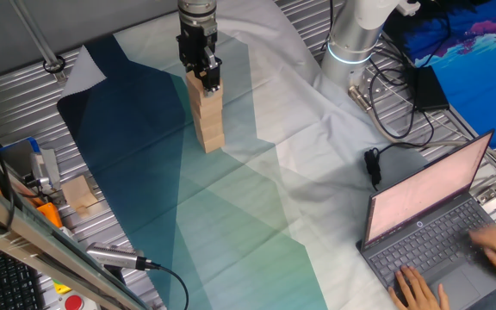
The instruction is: Stack the blocks in a vertical line of five
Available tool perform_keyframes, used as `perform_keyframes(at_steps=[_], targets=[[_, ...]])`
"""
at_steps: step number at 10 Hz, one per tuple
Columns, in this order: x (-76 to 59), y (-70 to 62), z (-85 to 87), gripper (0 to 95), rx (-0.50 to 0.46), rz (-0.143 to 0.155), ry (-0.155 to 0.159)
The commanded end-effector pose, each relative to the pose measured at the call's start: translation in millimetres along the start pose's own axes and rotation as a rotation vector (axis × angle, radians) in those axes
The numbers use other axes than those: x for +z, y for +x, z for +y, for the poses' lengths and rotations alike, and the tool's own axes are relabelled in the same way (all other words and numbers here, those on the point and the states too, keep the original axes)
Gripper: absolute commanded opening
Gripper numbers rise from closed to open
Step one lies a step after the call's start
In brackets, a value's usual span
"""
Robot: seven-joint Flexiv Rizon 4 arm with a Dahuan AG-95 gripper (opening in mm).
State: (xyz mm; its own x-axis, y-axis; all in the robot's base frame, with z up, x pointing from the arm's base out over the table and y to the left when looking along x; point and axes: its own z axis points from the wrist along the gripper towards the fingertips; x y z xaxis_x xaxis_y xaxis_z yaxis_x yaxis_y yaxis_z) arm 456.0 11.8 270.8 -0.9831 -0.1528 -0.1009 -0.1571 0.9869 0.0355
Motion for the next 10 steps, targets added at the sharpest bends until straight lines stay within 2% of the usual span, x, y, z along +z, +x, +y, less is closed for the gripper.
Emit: perform_keyframes(at_steps=[1,3,6,7,8,9,10], targets=[[-0.9,-0.4,0.1,95.0,-0.007,-0.001,0.0],[-3.5,-2.4,0.9,95.0,-0.005,0.003,-0.004],[-13.6,-17.8,1.6,95.0,-0.01,0.019,-0.005],[-17.2,-25.9,1.6,95.0,-0.009,0.022,-0.008],[-21.7,-37.7,2.5,76.0,-0.011,0.02,-0.018],[-25.1,-54.3,5.6,76.0,-0.012,0.023,-0.029],[-24.6,-64.6,8.9,76.0,-0.015,0.026,-0.03]])
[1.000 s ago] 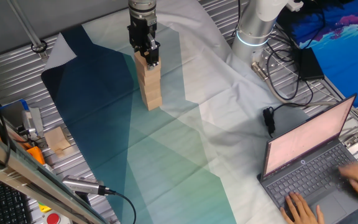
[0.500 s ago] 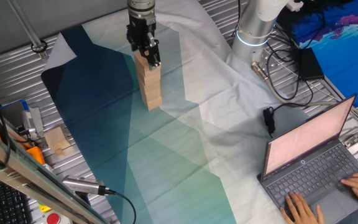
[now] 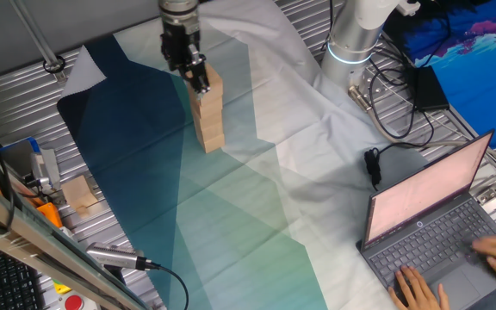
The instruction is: Stack the blocks in a vertical line of five
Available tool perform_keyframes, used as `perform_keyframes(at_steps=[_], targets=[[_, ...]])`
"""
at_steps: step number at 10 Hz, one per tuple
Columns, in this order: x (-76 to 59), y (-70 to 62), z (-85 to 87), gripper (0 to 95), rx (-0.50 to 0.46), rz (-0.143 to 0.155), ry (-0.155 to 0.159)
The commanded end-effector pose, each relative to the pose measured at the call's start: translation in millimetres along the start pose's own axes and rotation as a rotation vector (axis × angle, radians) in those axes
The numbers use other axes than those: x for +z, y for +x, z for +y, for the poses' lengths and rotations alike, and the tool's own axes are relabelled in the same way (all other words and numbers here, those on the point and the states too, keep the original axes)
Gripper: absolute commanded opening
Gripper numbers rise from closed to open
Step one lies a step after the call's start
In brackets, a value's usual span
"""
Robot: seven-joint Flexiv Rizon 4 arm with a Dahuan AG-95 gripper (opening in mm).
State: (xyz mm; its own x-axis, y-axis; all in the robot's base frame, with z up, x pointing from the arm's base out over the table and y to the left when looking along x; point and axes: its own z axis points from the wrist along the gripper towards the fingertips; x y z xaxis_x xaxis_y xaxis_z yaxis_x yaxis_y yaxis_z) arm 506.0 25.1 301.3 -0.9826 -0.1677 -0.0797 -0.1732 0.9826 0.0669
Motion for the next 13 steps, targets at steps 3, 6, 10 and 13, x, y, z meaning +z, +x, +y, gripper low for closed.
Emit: perform_keyframes(at_steps=[3,6,10,13], targets=[[8.7,-50.6,18.9,76.0,-0.012,0.006,0.004],[20.2,-87.9,36.6,0.0,-0.003,0.028,0.006],[42.0,-113.5,50.5,0.0,-0.049,0.037,0.006],[66.2,-121.7,61.0,0.0,-0.084,0.054,0.011]])
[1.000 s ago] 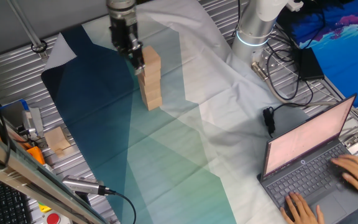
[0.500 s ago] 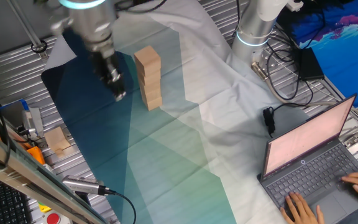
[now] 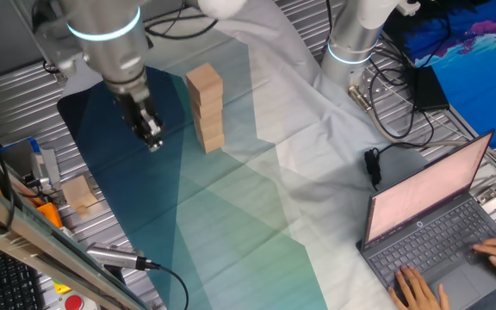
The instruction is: Stack the blocks in a vertical line of five
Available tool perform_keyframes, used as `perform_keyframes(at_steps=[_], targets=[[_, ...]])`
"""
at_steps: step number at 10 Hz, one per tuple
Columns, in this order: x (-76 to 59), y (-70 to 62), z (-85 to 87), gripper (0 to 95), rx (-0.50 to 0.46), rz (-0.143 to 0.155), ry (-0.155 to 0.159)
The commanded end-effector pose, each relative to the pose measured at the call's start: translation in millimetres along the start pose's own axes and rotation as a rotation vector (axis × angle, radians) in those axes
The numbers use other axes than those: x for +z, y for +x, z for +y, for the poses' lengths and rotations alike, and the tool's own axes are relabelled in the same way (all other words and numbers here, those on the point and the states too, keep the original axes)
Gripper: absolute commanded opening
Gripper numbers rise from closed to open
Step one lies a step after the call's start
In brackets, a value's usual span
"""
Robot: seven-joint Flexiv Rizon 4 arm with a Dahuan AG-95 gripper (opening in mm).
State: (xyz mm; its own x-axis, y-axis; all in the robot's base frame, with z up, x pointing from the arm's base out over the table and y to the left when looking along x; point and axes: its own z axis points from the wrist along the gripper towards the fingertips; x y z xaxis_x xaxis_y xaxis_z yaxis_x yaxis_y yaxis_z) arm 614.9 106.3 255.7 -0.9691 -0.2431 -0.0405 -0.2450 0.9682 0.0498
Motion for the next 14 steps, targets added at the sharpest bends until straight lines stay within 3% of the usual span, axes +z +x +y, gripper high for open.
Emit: perform_keyframes(at_steps=[1,4,6,8,14], targets=[[15.3,-8.1,7.6,0.0,-0.013,0.017,-0.001],[37.9,-14.2,22.9,0.0,-0.043,0.026,0.0],[45.9,-15.8,30.8,0.0,-0.072,0.028,0.0],[48.7,-15.6,35.2,0.0,-0.055,0.033,0.02],[48.8,-15.5,35.2,0.0,-0.044,0.032,0.026]])
